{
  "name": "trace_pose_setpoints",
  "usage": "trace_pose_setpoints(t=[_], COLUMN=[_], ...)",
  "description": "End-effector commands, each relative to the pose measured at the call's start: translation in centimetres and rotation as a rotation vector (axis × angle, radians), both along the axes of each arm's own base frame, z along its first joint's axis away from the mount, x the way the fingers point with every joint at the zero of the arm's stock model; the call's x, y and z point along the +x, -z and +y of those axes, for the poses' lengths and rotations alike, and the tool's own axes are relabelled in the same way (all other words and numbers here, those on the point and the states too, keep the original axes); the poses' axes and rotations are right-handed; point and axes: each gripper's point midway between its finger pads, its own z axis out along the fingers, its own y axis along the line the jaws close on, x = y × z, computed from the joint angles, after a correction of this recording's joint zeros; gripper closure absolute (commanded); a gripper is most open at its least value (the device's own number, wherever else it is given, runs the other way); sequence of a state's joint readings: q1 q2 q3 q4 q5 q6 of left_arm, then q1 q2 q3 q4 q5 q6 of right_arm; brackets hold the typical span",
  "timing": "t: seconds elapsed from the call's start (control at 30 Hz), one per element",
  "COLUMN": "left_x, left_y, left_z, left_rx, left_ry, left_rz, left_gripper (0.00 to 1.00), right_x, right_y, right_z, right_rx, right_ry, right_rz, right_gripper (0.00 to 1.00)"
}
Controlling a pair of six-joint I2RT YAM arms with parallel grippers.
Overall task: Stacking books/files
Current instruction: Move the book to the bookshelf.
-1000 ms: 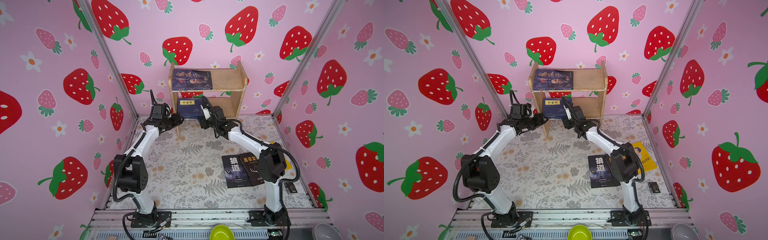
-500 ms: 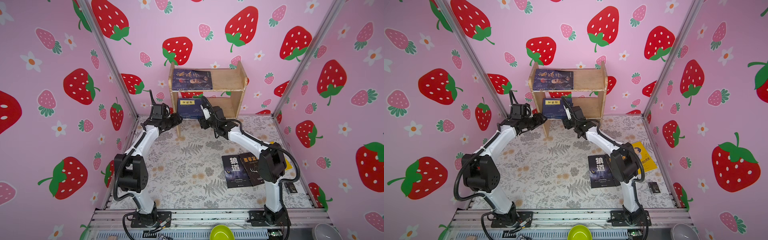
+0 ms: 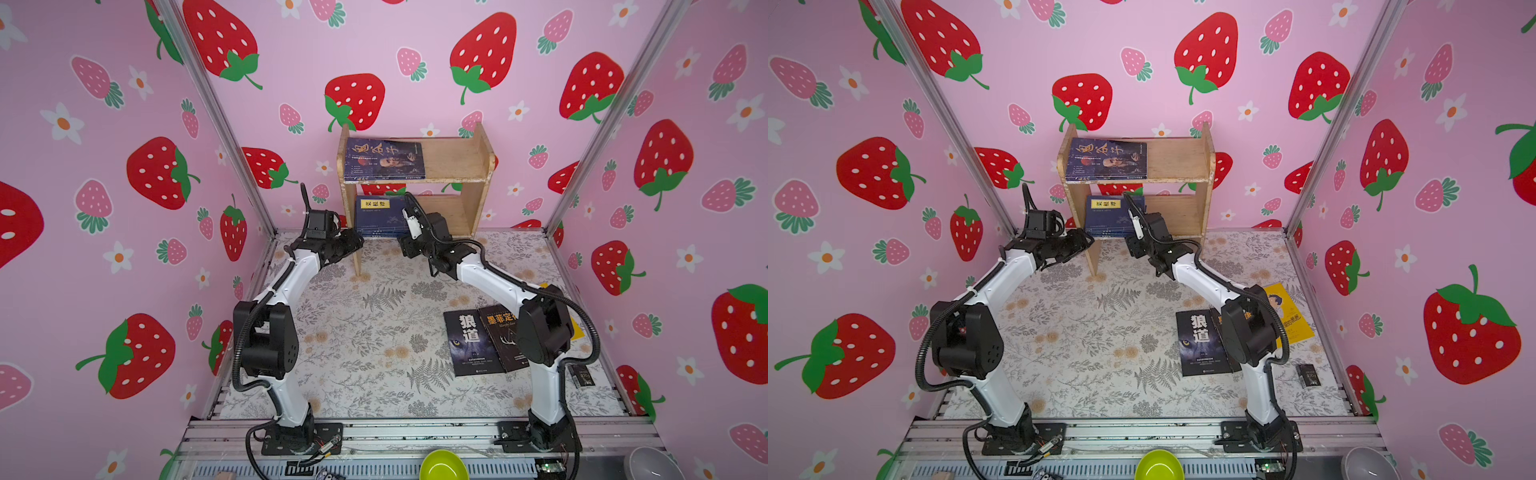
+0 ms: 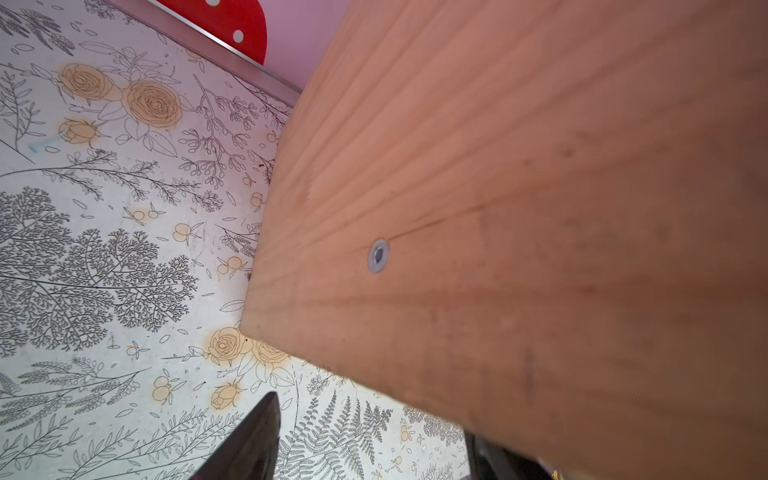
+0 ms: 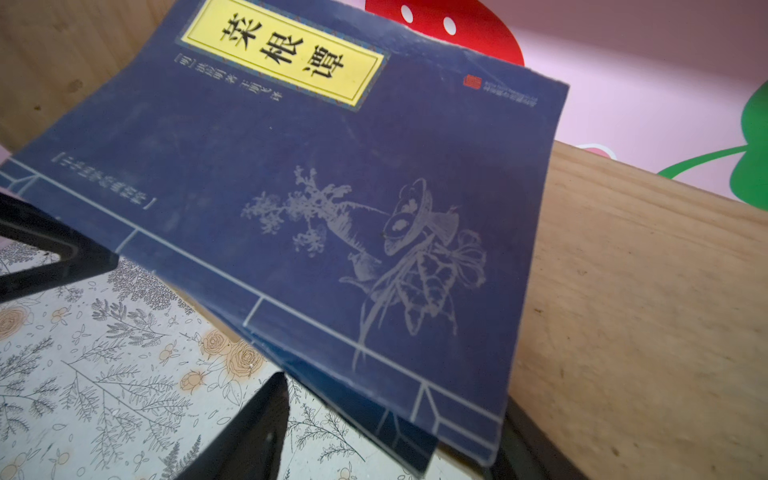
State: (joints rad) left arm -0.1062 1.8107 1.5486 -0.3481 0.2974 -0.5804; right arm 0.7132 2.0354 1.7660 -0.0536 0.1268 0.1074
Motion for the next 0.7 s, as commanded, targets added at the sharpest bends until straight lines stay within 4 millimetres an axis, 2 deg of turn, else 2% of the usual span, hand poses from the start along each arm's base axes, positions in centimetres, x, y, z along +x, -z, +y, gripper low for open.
trace_pose_setpoints(t=[0.0,0.17,0.27,0.37,0.47,0.67], left_x=[1.6,1.4,1.3,1.0,0.2,-2.1], left_y=[-3.5,-3.6,-3.9,-4.2,-4.5,-4.2], left_z=[1.3,1.5,1.5,1.6,1.6,1.3], left_rx=[-0.005,-0.009,-0.014,-0.017,-0.021,-0.027], left_ry=[-0.051,-0.052,-0.055,-0.057,-0.054,-0.048], left_rz=[-0.106,-0.105,-0.11,-0.115,-0.117,-0.097], left_gripper=[0.3,0.3,0.3,0.3,0.3,0.3], right_x=[0.6,0.8,0.2,-0.8,-2.6,-6.8], right_y=[1.5,0.8,0.4,0.1,-0.4,-1.2], right_z=[-2.6,-3.1,-3.2,-4.2,-5.9,-11.2], right_rx=[-0.043,-0.025,-0.013,-0.013,-0.006,0.065], right_ry=[0.068,0.072,0.061,0.07,0.09,0.214], right_rz=[0.043,0.04,0.044,0.051,0.06,0.098], right_gripper=[0.3,0.28,0.23,0.21,0.17,0.09])
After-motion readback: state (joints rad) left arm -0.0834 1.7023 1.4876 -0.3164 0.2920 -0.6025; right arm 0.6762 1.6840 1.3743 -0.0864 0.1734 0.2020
